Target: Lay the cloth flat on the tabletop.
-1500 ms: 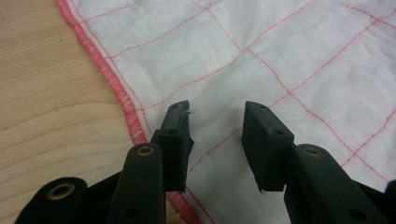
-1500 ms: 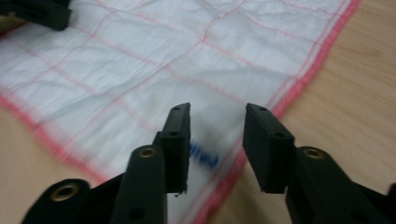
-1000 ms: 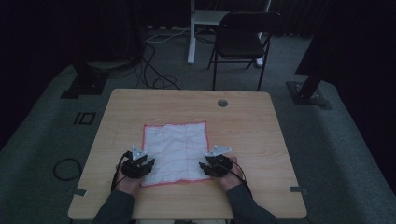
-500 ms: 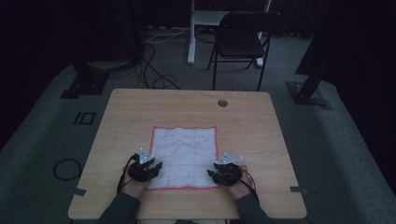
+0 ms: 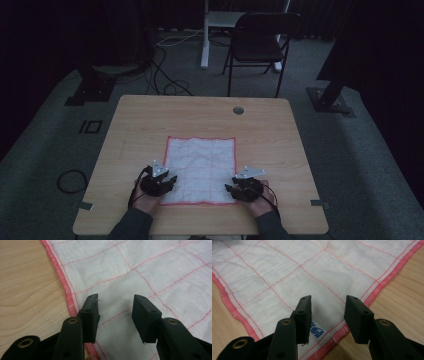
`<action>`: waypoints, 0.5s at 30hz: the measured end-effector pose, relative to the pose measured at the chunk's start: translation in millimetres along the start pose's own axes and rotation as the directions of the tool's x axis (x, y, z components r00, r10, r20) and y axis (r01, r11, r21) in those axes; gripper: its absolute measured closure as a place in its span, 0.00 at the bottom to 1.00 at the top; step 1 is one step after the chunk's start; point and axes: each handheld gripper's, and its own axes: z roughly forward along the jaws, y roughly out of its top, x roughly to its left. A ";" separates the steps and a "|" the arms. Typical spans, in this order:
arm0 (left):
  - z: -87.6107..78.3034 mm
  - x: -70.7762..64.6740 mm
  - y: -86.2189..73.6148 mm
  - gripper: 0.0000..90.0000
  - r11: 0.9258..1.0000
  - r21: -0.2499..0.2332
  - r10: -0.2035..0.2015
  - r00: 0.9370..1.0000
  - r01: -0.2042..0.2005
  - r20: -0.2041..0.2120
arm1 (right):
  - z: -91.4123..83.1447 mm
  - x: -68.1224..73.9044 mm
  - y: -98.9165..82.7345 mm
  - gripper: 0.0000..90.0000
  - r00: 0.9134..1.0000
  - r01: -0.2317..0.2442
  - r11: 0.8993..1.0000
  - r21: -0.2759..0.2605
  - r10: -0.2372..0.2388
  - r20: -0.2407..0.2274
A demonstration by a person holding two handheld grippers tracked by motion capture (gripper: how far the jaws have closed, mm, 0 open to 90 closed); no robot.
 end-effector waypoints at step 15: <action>-5.2 1.1 -2.9 0.63 1.000 0.005 -0.024 0.999 0.024 0.024 | -1.1 -0.5 -1.5 0.63 1.000 -0.006 1.000 -0.005 0.006 -0.003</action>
